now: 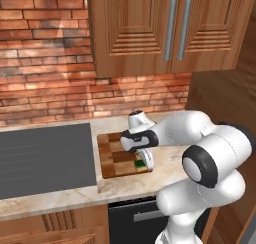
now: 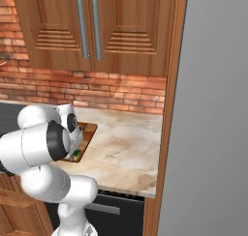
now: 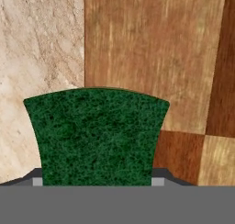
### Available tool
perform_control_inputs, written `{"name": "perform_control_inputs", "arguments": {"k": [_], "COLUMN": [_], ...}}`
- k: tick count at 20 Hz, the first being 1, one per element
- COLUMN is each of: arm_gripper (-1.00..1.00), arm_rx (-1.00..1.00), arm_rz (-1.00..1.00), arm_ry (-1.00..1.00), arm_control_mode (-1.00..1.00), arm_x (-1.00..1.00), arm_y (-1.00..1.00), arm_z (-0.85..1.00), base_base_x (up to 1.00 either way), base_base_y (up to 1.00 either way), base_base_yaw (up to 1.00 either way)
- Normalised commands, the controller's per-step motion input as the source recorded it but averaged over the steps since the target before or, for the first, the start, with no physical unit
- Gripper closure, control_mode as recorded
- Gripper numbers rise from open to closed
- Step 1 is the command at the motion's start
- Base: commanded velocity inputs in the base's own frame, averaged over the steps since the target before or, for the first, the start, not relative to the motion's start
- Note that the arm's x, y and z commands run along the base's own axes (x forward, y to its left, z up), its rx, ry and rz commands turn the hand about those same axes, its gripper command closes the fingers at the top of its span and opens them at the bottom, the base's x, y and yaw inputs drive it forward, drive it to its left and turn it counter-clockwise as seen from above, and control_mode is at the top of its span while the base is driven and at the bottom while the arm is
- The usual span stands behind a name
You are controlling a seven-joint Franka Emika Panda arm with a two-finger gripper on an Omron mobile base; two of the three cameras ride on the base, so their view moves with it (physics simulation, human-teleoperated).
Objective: Pick up the sponge from the counter and clean the cutting board by briefly scrubbing or pressing down on the cutting board. Once finished, release the sponge.
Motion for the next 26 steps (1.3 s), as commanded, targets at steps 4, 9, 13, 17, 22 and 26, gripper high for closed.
{"name": "perform_control_inputs", "arguments": {"k": [4, 9, 13, 17, 22, 26], "arm_gripper": [1.00, 1.00, 1.00, 1.00, 1.00, 1.00], "arm_rx": [0.00, 0.00, 0.00, 0.00, 0.00, 0.00], "arm_rz": [0.00, 0.00, 0.01, 0.03, 0.04, 0.03], "arm_ry": [-0.12, -0.03, 0.01, 0.04, 0.02, 0.00], "arm_control_mode": [-1.00, -1.00, -1.00, -1.00, -1.00, -1.00], "arm_x": [0.00, 0.02, 0.14, 0.24, 0.29, 0.34], "arm_y": [0.00, 0.03, 0.08, 0.09, 0.12, 0.13], "arm_z": [-0.23, -0.16, -0.13, -0.06, -0.01, -0.01], "base_base_x": [0.00, 0.00, 0.00, 0.00, 0.00, 0.00], "base_base_y": [0.00, 0.00, 0.00, 0.00, 0.00, 0.00], "base_base_yaw": [0.00, 0.00, 0.00, 0.00, 0.00, 0.00]}}
